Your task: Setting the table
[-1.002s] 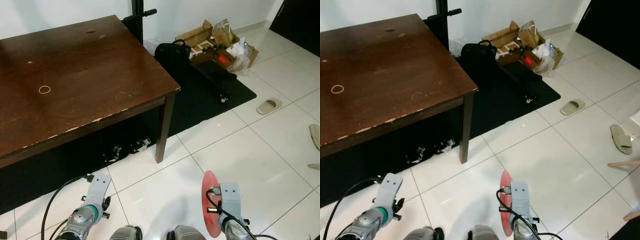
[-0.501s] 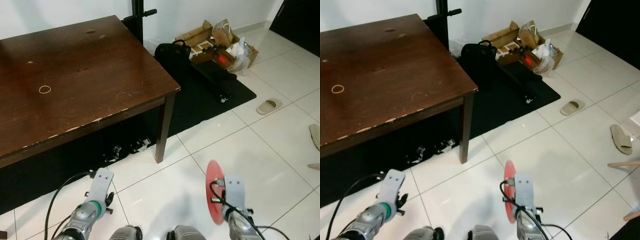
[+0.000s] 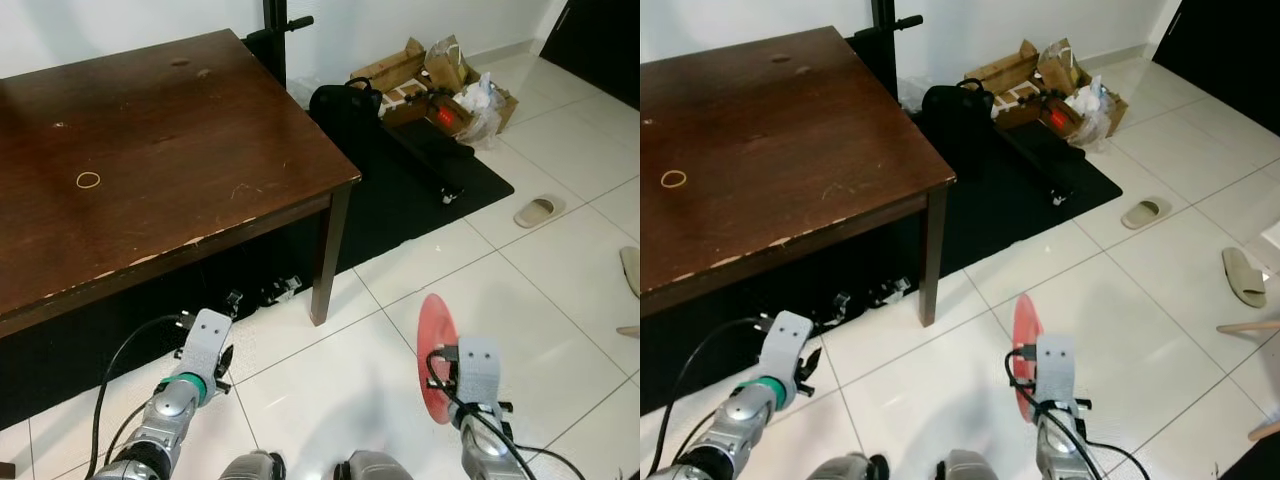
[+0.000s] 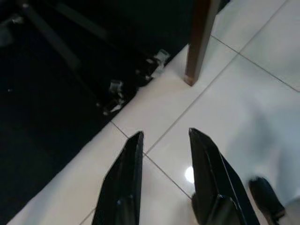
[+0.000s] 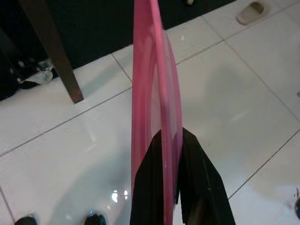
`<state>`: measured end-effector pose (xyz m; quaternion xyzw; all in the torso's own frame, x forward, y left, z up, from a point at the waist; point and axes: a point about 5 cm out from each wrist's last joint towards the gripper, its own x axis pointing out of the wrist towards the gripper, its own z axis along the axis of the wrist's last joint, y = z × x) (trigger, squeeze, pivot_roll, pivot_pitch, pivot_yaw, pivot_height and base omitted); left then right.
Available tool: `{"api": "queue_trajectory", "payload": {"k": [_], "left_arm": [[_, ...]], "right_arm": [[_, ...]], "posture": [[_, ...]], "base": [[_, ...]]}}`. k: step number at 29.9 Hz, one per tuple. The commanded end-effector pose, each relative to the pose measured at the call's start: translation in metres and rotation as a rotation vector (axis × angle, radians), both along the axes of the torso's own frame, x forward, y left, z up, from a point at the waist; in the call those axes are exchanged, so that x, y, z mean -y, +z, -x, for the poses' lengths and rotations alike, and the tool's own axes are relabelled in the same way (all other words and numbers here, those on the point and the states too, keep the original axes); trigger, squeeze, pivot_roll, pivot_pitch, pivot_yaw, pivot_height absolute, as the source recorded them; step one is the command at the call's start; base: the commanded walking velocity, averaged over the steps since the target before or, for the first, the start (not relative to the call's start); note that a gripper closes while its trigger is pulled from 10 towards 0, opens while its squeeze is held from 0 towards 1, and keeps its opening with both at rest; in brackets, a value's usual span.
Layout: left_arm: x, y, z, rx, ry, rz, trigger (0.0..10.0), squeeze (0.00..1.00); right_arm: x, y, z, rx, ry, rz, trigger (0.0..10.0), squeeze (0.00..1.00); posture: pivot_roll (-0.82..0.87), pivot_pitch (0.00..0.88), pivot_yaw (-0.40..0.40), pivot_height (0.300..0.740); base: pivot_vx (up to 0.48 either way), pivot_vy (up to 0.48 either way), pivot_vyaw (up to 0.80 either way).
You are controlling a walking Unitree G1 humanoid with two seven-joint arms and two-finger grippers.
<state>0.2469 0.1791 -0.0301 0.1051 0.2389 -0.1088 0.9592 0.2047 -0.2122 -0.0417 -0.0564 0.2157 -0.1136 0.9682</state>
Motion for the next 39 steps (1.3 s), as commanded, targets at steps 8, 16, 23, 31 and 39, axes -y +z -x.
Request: {"api": "queue_trajectory", "payload": {"k": [8, 16, 23, 31, 39], "left_arm": [[0.004, 0.028, 0.01, 0.204, -0.149, 0.04, 10.0, 0.0], [0.02, 0.047, -0.017, 0.288, -0.161, 0.058, 10.0, 0.0], [0.012, 0.03, -0.011, 0.194, -0.134, 0.002, 10.0, 0.0], [0.012, 0.02, -0.011, 0.132, -0.002, 0.005, 10.0, 0.0], [0.034, 0.039, -0.035, 0.195, 0.02, 0.124, 10.0, 0.0]], "right_arm": [[-0.01, 0.035, 0.022, 0.219, 0.027, 0.016, 10.0, 0.0], [-0.01, 0.071, -0.006, 0.353, 0.043, 0.041, 10.0, 0.0], [-0.009, 0.054, -0.003, 0.254, 0.033, 0.035, 10.0, 0.0], [-0.015, 0.034, 0.002, 0.13, 0.03, 0.001, 10.0, 0.0], [-0.019, 0.052, -0.021, 0.202, 0.029, -0.043, 10.0, 0.0]], "posture": [[-0.14, 0.0, 0.066, 0.74], [-0.14, 0.0, 0.071, 0.74], [-0.14, 0.0, 0.065, 0.74], [-0.14, 0.0, 0.047, 0.74], [-0.14, 0.0, 0.037, 0.74]], "base": [[0.0, 0.0, 0.0], [0.0, 0.0, 0.0], [0.0, 0.0, 0.0], [0.0, 0.0, 0.0], [0.0, 0.0, 0.0]]}}
